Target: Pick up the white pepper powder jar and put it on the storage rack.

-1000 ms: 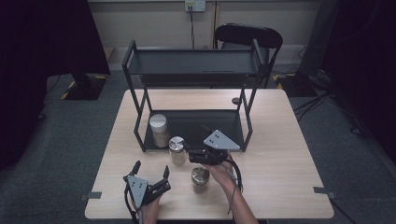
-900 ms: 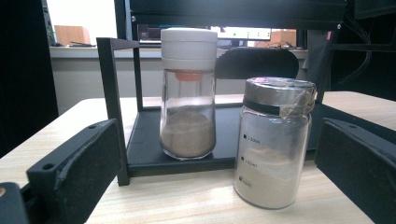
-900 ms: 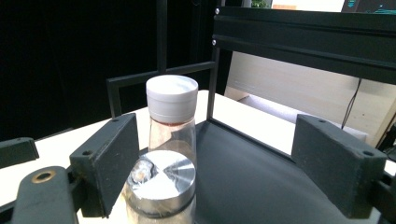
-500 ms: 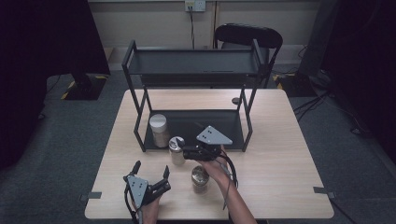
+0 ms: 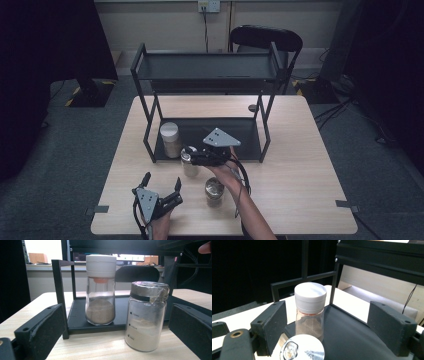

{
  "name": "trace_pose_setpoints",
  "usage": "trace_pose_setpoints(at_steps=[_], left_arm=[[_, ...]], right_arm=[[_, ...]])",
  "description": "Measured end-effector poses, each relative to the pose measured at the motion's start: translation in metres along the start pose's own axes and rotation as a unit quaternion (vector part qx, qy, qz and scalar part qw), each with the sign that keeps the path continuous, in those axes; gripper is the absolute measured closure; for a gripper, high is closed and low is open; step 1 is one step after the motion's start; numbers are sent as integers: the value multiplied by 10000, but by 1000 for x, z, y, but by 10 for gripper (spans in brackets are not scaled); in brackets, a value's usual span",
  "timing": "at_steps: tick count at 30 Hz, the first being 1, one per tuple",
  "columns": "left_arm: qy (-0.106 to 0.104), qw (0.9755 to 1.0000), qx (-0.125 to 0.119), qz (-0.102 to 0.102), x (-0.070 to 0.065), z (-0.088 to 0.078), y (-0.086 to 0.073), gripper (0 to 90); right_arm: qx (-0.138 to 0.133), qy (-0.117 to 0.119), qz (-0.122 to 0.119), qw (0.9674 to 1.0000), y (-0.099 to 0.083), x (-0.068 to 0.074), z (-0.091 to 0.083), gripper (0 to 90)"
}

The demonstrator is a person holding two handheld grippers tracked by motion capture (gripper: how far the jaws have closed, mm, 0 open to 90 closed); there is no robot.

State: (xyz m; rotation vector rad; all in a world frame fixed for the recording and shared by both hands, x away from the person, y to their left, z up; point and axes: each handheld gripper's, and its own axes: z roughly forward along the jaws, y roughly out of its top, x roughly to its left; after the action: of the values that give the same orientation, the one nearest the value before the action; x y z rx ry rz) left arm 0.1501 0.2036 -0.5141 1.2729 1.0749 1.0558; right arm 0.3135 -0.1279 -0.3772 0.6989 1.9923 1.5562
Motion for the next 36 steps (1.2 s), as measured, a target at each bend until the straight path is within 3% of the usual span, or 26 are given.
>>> trace_pose_setpoints(at_steps=[8,14,22,36], left_arm=[[0,10000,-1,-16,0,0,0,0],[4,10000,8,-24,0,0,0,0],[11,10000,17,-17,0,0,1,0],[23,10000,30,-35,0,1,1,0]], right_arm=[[316,164,-155,9992,13,-3,11,179],[542,283,-126,9980,15,-10,16,198],[1054,575,-193,9926,24,-19,27,206],[1266,759,-212,9888,22,-22,32,216]])
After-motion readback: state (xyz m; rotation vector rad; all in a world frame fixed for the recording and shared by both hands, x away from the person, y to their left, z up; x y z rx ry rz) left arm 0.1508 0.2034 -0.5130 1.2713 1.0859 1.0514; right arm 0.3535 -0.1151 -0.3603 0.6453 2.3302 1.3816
